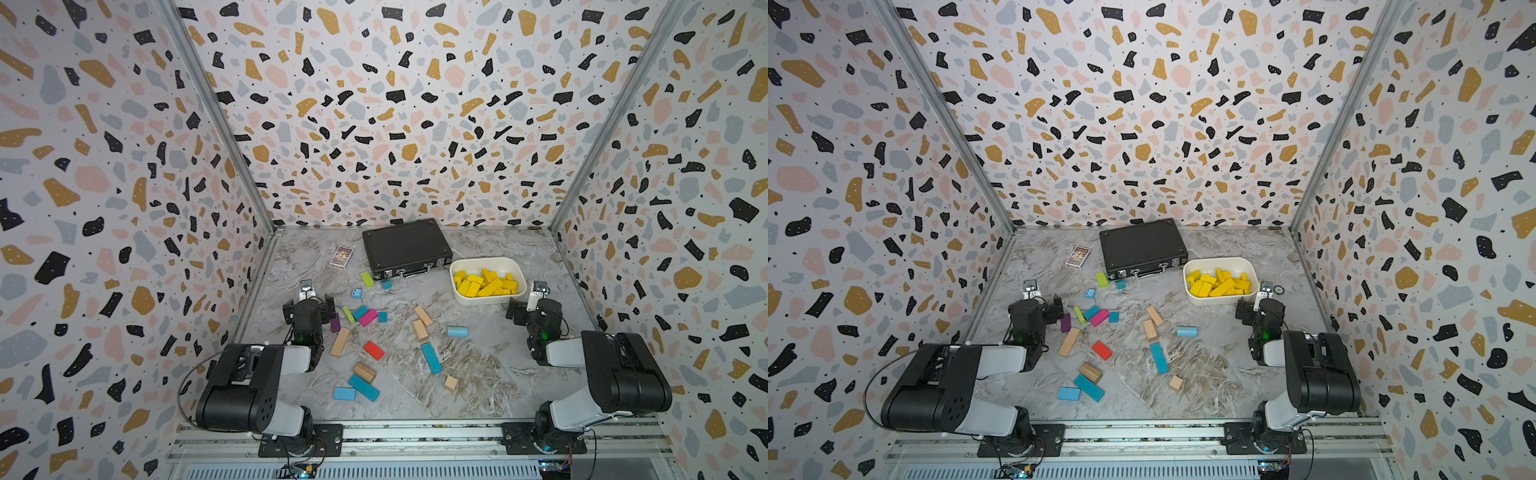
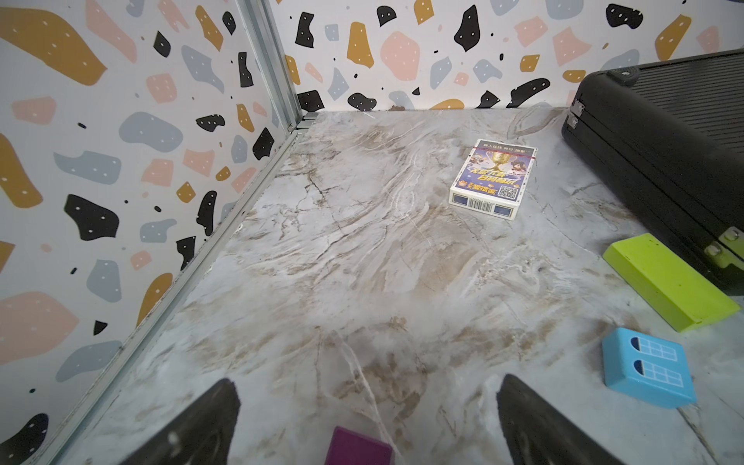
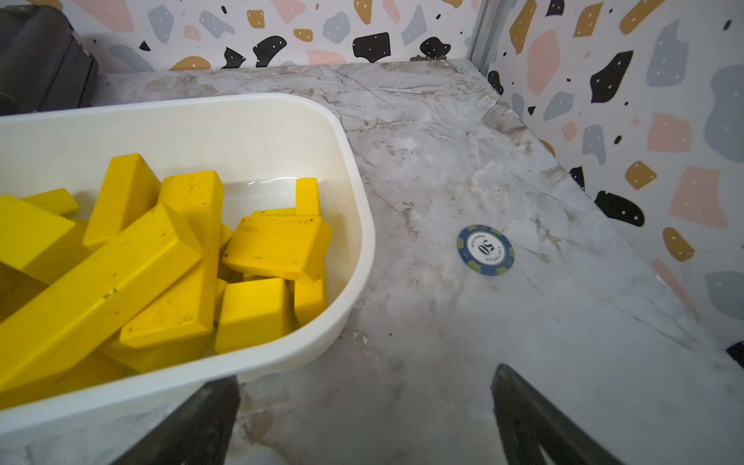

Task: Pick out the yellow building blocks
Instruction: Reset both arms

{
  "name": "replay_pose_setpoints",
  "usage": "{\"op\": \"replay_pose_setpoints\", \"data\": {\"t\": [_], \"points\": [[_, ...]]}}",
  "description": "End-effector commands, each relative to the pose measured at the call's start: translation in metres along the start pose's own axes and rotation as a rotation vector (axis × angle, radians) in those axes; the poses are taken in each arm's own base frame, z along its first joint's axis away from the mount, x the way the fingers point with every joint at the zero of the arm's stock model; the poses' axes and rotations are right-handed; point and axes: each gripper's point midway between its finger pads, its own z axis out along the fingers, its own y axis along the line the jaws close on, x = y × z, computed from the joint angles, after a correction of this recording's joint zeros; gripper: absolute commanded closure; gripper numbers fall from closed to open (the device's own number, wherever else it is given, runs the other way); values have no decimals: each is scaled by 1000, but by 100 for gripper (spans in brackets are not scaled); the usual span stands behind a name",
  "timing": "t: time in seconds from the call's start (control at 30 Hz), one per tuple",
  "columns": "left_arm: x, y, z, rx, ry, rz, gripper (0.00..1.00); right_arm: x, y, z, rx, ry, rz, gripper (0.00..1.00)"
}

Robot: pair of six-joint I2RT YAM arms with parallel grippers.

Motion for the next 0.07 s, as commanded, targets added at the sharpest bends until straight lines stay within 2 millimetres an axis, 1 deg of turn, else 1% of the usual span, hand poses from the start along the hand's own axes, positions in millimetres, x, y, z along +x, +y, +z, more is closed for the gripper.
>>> {"op": "replay_pose_setpoints", "data": {"t": [0.0, 0.03], "points": [[-12, 0, -1, 13, -42, -29, 0, -16, 0, 1, 0, -46, 2, 0], [-12, 0, -3, 17, -48, -31, 0, -16, 1, 1, -2, -48, 2, 0]]}}
